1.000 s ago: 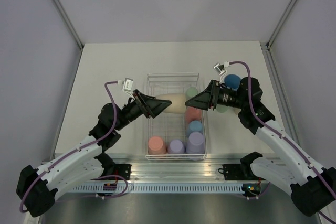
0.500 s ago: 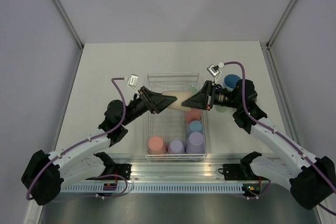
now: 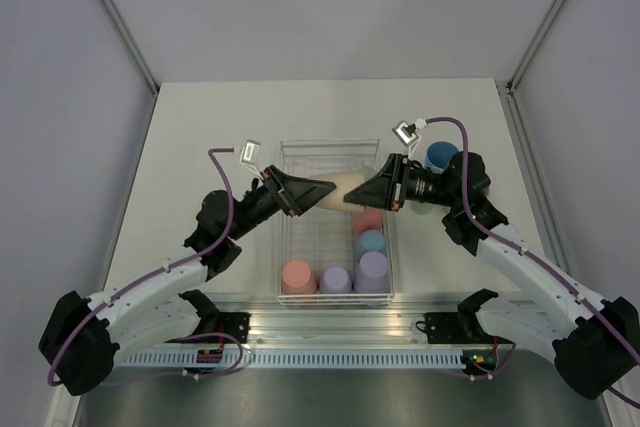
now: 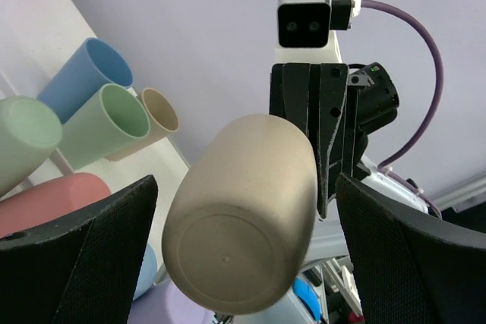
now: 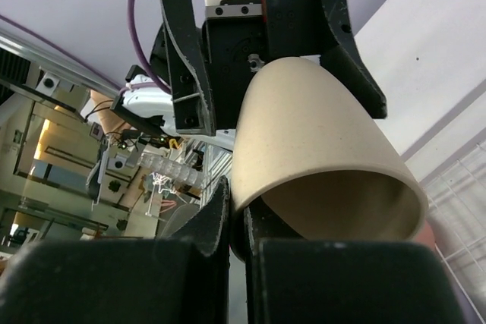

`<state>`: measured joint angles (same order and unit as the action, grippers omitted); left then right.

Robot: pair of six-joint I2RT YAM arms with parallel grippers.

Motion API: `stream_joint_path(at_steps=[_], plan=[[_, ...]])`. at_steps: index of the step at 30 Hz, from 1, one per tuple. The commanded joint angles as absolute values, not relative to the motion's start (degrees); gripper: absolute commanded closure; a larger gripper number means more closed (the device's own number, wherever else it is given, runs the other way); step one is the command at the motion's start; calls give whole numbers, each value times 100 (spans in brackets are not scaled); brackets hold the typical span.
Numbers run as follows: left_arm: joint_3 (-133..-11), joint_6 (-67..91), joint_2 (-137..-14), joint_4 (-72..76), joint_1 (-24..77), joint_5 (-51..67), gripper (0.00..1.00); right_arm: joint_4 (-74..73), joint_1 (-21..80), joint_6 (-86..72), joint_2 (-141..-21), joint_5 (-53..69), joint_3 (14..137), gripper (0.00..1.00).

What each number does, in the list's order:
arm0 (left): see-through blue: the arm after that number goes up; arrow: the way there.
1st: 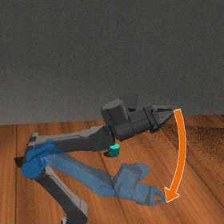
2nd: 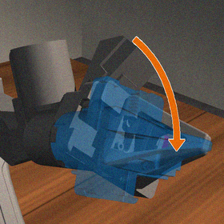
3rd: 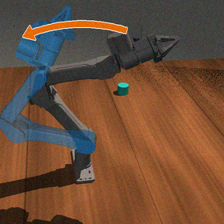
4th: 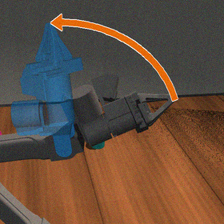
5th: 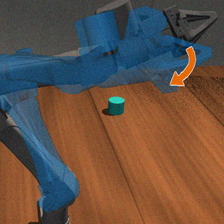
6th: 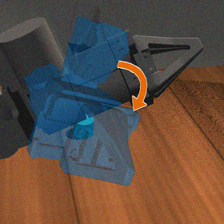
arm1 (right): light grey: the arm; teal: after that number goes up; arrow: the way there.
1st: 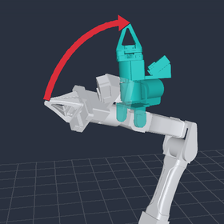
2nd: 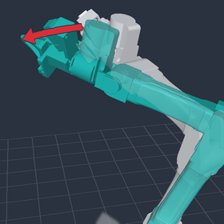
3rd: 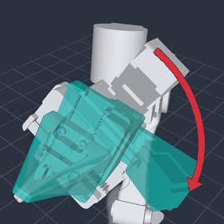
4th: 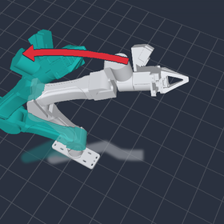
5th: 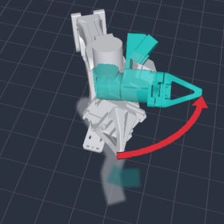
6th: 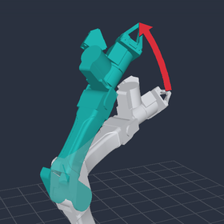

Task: Unload the cups from the dish rack

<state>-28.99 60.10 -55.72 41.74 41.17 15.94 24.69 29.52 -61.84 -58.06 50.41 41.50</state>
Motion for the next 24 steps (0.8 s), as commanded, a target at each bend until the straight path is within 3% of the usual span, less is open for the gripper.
stream_joint_path(at_steps=[1, 4, 9, 14, 17, 24], plan=[[-2953, 5784, -5108, 3499, 4104, 1091, 0, 2120, 2988, -5635, -5695, 4826, 4587, 99], [-2927, 5625, -4686, 2850, 4087, 669, 0, 1294, 2979, -5003, -5643, 4633, 4911, 99], [-3049, 5135, -4035, 1367, 4061, 27, 0, -1857, 2909, -2942, -5668, 3413, 6079, 99], [-3891, 4264, -4288, -313, 4078, -71, 0, -5301, 2900, -2004, -6431, 272, 7733, 99], [-4366, 3693, -4701, -1106, 4078, -26, 0, -6219, 2900, -1969, -6696, -691, 7831, 99], [-5158, 2761, -5650, -2187, 4236, 308, 0, -6802, 2900, -2083, -6583, -730, 7427, 99]])
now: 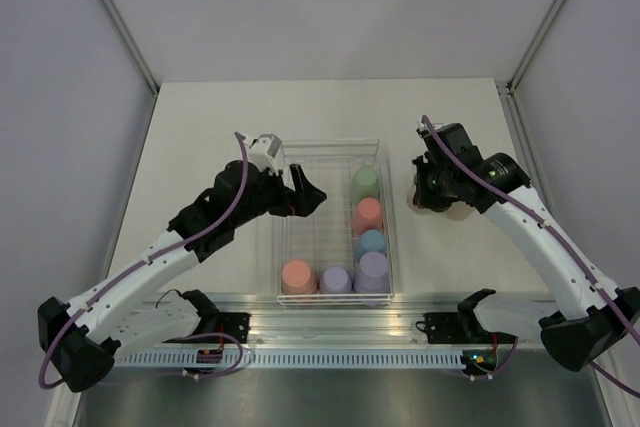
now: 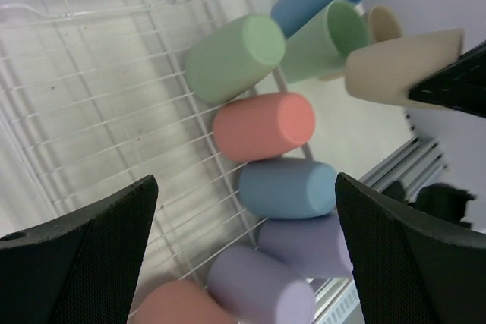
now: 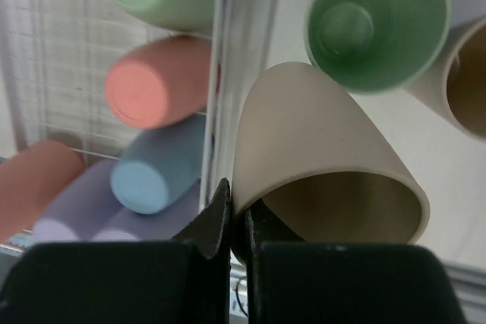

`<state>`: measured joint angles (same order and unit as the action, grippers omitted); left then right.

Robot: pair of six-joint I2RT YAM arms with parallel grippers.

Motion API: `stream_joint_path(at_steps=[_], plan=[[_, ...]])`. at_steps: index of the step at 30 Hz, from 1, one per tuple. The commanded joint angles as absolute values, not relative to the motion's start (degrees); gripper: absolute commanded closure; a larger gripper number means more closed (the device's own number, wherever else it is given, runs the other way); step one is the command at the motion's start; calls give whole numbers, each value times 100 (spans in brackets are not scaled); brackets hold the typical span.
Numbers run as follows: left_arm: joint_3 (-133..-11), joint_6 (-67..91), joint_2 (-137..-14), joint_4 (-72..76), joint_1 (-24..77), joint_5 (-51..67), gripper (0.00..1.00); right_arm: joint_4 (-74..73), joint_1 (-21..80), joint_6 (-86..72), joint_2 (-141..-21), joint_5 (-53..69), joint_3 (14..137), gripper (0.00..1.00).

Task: Unload the cups from the dish rack

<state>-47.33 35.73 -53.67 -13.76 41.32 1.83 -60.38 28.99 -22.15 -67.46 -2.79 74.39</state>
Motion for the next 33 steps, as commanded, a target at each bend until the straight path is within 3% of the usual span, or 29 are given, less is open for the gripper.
stream_joint_path(at_steps=[1, 9, 24, 33], plan=[[-5246, 2690, -5747, -2310, 4297, 264, 0, -6820, 2900, -2074, -6583, -660, 7314, 99], [-5783, 2303, -6530, -3216, 4878, -246, 0, -6706, 2944, -2013, -6758, -448, 6602, 99], [-5722, 2232, -6644, -4060, 5247, -342, 1, -5713, 2936, -2039, -7936, -878, 6135, 99], [-6239, 2391, -6978, -3709, 5282, -1054, 0, -5563, 2944, -2065, -8218, -1098, 6205, 75]])
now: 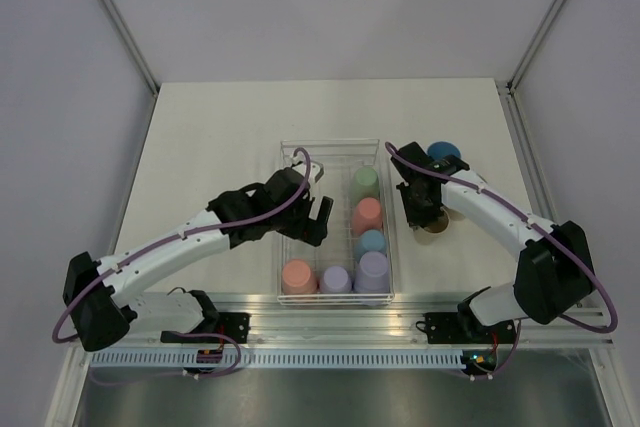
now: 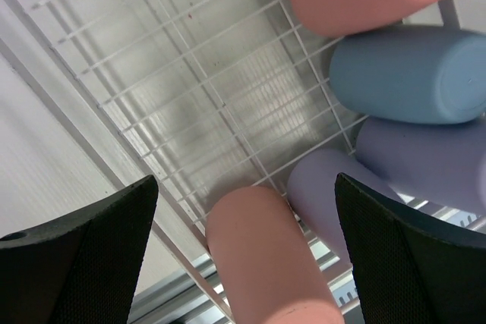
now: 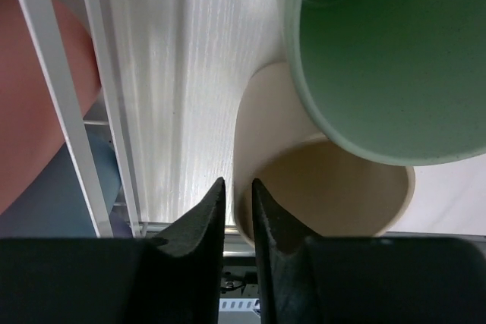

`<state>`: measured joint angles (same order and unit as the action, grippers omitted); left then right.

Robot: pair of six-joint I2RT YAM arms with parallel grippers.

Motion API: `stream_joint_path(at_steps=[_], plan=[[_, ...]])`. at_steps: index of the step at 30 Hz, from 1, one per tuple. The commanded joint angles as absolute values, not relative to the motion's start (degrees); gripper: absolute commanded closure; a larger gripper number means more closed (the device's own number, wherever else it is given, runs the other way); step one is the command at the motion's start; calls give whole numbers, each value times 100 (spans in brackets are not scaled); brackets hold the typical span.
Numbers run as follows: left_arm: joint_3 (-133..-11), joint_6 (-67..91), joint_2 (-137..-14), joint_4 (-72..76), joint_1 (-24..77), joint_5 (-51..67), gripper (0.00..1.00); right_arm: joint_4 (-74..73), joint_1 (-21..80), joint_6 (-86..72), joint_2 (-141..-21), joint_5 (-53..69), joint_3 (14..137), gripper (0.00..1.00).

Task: Unload the cups from the dish rack

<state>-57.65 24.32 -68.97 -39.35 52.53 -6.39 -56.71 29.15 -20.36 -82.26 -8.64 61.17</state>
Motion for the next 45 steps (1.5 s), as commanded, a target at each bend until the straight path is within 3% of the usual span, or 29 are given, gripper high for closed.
stream_joint_path(at_steps=[1, 7, 14, 19, 24, 42, 45], plan=[[-6397, 2382, -7022, -3683, 5282, -1159, 0, -5590, 2944, -2065, -8209, -1142, 6205, 73], [-7126, 2189, -7583, -3358, 5274, -1327, 0, -5721, 2936, -2083, -7877, -1002, 6406, 56], [-8296, 1785, -8911, -3199, 5265, -1178, 0, -6047, 2944, -2039, -6953, -309, 7662, 33], [-8903, 1530, -9676, -3129, 5238, -1301, 0, -6345, 2944, -2092, -6627, -807, 8147, 14], [-9316, 1363, -10256, -3094, 5212, -1318, 0, -6425, 2944, -2153, -6460, -1116, 8244, 3], [-9457, 1283, -11127, -2663, 5063, -791, 1, -6504, 2944, -2083, -6302, -1371, 8315, 2], [-9422, 1301, -11188, -2558, 5045, -747, 6, -6495, 2936, -2092, -6311, -1354, 8288, 2]])
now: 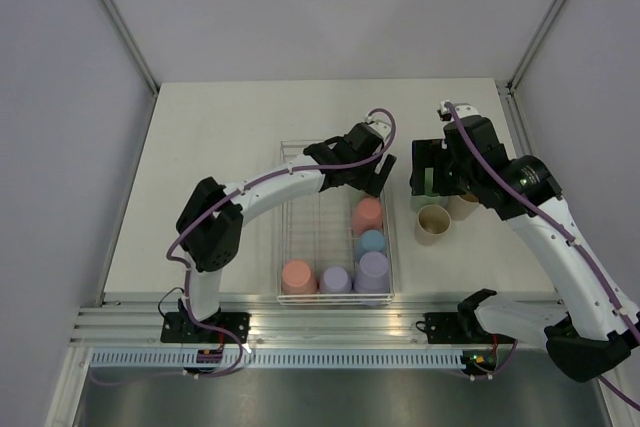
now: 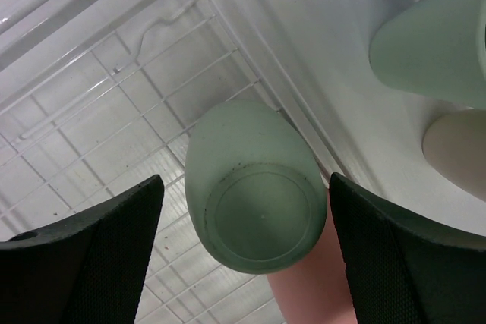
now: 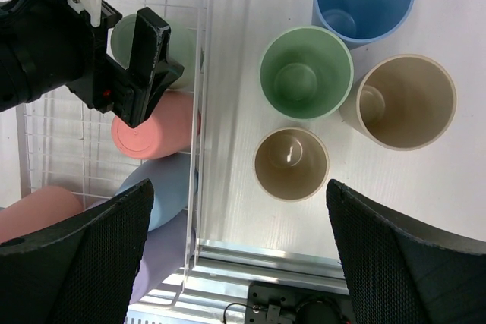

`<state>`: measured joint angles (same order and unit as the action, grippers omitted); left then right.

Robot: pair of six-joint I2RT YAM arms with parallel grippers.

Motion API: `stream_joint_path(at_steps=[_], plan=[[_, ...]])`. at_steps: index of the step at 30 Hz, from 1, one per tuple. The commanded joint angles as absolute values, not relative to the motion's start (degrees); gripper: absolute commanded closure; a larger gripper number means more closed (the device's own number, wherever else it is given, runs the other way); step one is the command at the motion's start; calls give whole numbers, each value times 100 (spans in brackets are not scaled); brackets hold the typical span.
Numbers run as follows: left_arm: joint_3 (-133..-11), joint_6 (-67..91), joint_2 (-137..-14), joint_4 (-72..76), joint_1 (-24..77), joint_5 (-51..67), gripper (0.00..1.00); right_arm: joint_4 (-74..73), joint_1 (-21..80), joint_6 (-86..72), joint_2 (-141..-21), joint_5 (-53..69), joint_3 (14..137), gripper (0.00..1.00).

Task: Unload the cups from the dish rack

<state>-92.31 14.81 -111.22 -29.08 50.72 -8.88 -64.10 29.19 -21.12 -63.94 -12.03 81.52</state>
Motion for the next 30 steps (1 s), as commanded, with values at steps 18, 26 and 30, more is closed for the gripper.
stream_joint_path(at_steps=[18, 26, 30], plan=[[-7763, 2062, -9161, -2032, 4476, -900, 98, -5347, 2936, -2145, -6021, -785, 7612, 9], [-4864, 4311, -6305, 1032, 2832, 2043, 98, -3247, 2892, -2617, -5581, 1342, 6505, 2], [-4141, 5561, -6135, 2440, 2418, 3169, 98, -1989, 2795, -3406, -5529, 2538, 5795, 2]])
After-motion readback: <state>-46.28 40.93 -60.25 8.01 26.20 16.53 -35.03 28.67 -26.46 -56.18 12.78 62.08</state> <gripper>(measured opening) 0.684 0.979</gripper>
